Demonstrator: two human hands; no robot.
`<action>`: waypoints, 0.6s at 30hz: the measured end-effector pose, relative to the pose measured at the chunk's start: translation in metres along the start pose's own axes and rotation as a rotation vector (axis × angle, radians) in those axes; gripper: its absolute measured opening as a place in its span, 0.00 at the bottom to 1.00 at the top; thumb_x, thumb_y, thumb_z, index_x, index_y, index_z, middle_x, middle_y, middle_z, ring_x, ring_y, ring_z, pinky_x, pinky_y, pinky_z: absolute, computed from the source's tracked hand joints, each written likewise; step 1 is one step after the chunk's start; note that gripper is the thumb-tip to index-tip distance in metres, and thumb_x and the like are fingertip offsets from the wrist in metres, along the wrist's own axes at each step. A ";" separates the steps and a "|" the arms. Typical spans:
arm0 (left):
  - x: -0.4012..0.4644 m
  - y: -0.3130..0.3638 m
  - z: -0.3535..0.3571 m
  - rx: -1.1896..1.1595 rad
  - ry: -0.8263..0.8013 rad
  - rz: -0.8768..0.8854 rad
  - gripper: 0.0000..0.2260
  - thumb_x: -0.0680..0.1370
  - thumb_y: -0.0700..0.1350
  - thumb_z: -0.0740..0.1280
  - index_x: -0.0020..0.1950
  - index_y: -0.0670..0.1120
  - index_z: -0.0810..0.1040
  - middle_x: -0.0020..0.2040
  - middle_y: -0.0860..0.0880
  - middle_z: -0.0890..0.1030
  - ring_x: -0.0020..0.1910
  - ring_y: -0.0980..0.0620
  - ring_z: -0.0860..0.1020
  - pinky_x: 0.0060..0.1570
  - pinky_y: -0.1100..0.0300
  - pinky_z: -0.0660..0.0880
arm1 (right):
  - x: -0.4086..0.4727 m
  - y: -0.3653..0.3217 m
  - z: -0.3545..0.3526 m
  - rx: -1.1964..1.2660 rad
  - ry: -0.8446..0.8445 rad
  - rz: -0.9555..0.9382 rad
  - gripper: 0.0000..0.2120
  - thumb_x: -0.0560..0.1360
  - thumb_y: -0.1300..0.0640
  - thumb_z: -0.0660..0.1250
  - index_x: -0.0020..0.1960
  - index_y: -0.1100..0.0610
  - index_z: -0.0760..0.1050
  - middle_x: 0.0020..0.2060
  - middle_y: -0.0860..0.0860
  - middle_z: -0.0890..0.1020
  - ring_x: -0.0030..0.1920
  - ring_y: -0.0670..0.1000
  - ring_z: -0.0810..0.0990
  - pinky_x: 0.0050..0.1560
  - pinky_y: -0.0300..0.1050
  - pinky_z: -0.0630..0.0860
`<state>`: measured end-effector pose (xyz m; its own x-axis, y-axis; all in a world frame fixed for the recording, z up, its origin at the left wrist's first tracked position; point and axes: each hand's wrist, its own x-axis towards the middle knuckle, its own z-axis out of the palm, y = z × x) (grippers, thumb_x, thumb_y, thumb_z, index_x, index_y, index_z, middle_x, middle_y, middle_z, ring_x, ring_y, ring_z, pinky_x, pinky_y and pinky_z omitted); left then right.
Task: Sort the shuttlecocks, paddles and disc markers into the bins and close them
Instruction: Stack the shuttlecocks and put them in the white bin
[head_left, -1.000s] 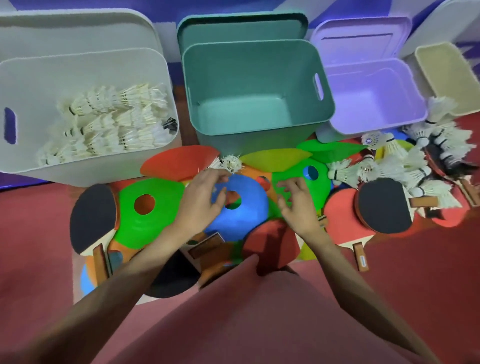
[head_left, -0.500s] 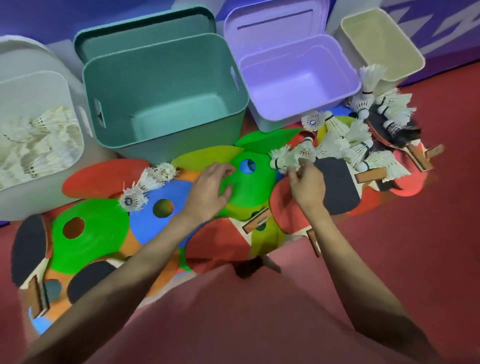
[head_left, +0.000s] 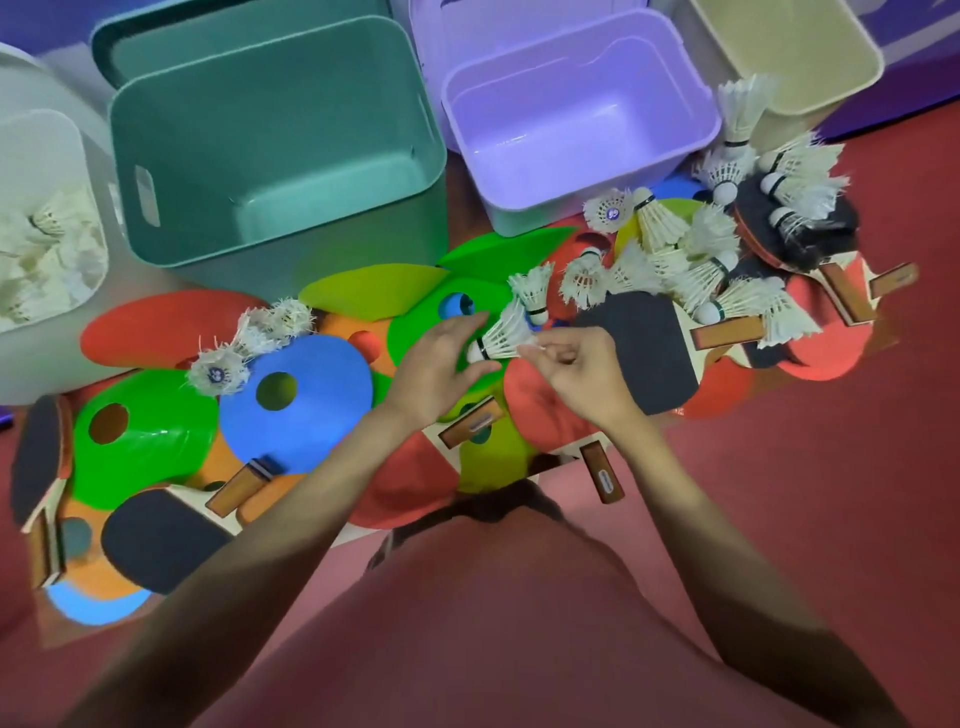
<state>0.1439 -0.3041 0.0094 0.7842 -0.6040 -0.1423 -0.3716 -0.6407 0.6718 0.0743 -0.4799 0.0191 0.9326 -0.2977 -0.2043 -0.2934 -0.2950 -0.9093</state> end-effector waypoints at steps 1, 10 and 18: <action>0.003 0.004 0.003 0.002 -0.002 0.008 0.26 0.74 0.48 0.72 0.69 0.41 0.71 0.63 0.41 0.78 0.63 0.42 0.75 0.61 0.52 0.70 | -0.001 0.001 -0.002 -0.003 -0.020 0.003 0.04 0.73 0.61 0.72 0.45 0.62 0.82 0.22 0.41 0.72 0.27 0.38 0.70 0.36 0.29 0.68; 0.005 0.012 0.012 -0.077 0.171 -0.119 0.16 0.73 0.40 0.73 0.58 0.37 0.76 0.36 0.50 0.73 0.38 0.46 0.76 0.36 0.59 0.64 | 0.043 0.011 -0.065 -0.356 0.384 -0.068 0.14 0.78 0.56 0.62 0.60 0.60 0.75 0.54 0.57 0.77 0.52 0.53 0.77 0.54 0.46 0.73; 0.017 0.015 0.024 -0.206 0.221 -0.212 0.14 0.72 0.38 0.74 0.51 0.37 0.71 0.33 0.50 0.69 0.33 0.49 0.66 0.36 0.53 0.68 | 0.083 0.032 -0.101 -0.601 0.226 0.111 0.13 0.74 0.61 0.67 0.57 0.62 0.78 0.57 0.61 0.72 0.61 0.60 0.70 0.61 0.44 0.65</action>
<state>0.1397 -0.3351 -0.0004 0.9296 -0.3371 -0.1489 -0.0992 -0.6181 0.7798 0.1208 -0.6054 0.0093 0.8421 -0.5196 -0.1444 -0.5128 -0.6886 -0.5128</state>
